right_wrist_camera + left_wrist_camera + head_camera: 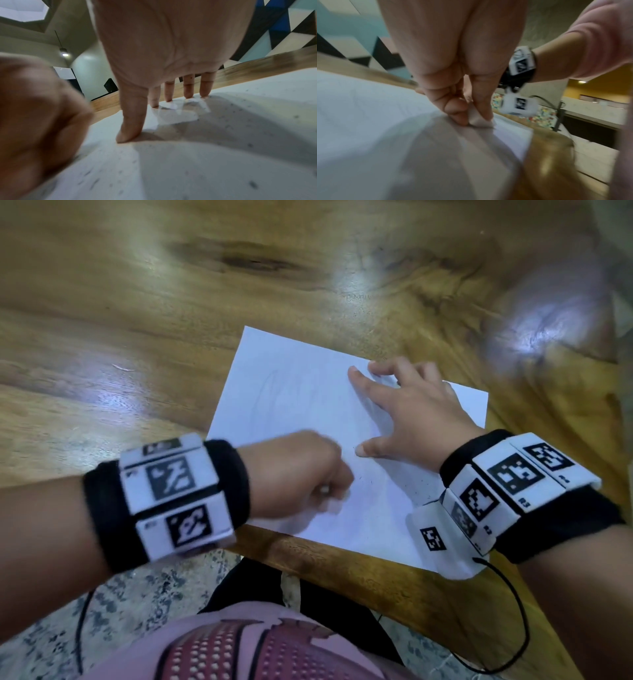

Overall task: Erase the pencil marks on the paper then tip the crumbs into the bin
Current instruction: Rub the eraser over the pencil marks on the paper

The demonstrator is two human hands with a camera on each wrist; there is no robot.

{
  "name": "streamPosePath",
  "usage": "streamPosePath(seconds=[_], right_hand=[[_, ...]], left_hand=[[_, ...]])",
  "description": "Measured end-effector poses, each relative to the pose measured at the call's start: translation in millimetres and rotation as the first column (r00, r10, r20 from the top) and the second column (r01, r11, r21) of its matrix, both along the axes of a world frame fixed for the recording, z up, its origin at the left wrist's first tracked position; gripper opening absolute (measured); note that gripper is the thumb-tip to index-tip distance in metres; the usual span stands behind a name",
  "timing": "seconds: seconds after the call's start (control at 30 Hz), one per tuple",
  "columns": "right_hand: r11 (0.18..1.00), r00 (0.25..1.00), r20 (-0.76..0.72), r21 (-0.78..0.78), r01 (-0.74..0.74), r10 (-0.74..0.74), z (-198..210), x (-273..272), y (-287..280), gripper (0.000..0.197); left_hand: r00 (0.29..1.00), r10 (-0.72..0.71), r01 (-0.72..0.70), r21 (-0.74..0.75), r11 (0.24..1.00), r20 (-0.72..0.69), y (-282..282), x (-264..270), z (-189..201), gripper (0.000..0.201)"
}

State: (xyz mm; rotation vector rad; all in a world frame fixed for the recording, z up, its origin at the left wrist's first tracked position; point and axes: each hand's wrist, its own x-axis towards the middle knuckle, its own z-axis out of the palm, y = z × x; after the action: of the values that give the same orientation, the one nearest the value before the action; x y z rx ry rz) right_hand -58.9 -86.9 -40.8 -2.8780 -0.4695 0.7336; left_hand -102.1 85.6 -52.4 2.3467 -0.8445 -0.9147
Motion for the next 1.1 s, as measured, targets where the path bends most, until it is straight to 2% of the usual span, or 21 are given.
streamPosePath(seconds=[0.07, 0.23, 0.3, 0.37, 0.4, 0.47, 0.53, 0.6, 0.67, 0.7, 0.77, 0.83, 0.87, 0.93, 1.1], right_hand=[[1.000, 1.000, -0.001, 0.001, -0.003, 0.003, 0, -1, 0, 0.095], [1.000, 1.000, 0.014, 0.005, 0.003, -0.003, 0, -1, 1, 0.093], [1.000, 1.000, 0.013, 0.010, 0.005, -0.005, 0, 0, 0, 0.094], [1.000, 1.000, 0.010, 0.006, 0.003, -0.003, -1, 0, 0, 0.095], [1.000, 1.000, 0.010, 0.002, 0.001, -0.001, -1, 0, 0, 0.095], [1.000, 1.000, 0.010, -0.006, -0.003, 0.003, -1, 0, 0, 0.096], [1.000, 1.000, 0.013, -0.008, -0.002, 0.002, -1, 0, 0, 0.096], [1.000, 1.000, 0.012, -0.007, 0.000, 0.000, -1, -1, 1, 0.096], [1.000, 1.000, 0.010, -0.004, 0.003, -0.003, -1, 0, 0, 0.096], [1.000, 1.000, 0.006, -0.003, 0.005, -0.005, -1, 0, 0, 0.096], [1.000, 1.000, 0.000, -0.004, 0.004, -0.004, 0, 0, 1, 0.096], [1.000, 1.000, -0.001, -0.010, 0.000, 0.000, 2, -1, 2, 0.096], [1.000, 1.000, -0.004, -0.012, 0.000, 0.000, 4, -1, 3, 0.095], [1.000, 1.000, 0.000, -0.002, 0.009, -0.009, 7, -1, 5, 0.093], [0.998, 0.998, 0.065, 0.059, -0.006, 0.002, 1, -1, 29, 0.089]], left_hand=[[0.997, -0.046, 0.046, 0.001, 0.999, -0.054, 2, -6, 0, 0.014], [0.972, 0.121, -0.113, -0.049, 0.992, 0.203, -15, 25, 14, 0.009], [0.982, 0.038, -0.035, -0.018, 0.999, 0.184, -10, 15, 9, 0.012], [0.992, -0.067, 0.063, 0.040, 0.997, 0.103, -1, -2, -3, 0.010], [0.994, -0.073, 0.067, 0.081, 0.994, 0.076, 7, -7, -4, 0.011], [0.998, -0.005, 0.001, 0.068, 0.998, 0.059, 13, 0, -5, 0.013], [0.979, 0.144, -0.145, -0.006, 0.989, 0.142, 15, 20, -2, 0.005], [0.953, 0.223, -0.223, -0.025, 0.975, 0.203, 17, 32, 9, 0.008], [0.951, 0.207, -0.199, -0.060, 0.978, 0.227, 18, 25, 10, 0.017], [0.964, 0.146, -0.141, -0.038, 0.989, 0.222, 20, 14, 8, 0.022], [0.990, 0.099, -0.099, -0.006, 0.995, 0.100, 27, -5, 2, 0.018], [0.981, 0.179, -0.179, -0.004, 0.984, -0.076, 33, -9, 1, 0.015], [0.982, 0.167, -0.167, 0.013, 0.986, -0.087, 32, -6, 3, 0.015], [0.988, 0.154, -0.153, 0.024, 0.988, -0.013, 31, 7, 8, 0.013], [0.880, 0.445, -0.446, -0.032, 0.894, 0.165, 37, 60, 11, 0.017]])
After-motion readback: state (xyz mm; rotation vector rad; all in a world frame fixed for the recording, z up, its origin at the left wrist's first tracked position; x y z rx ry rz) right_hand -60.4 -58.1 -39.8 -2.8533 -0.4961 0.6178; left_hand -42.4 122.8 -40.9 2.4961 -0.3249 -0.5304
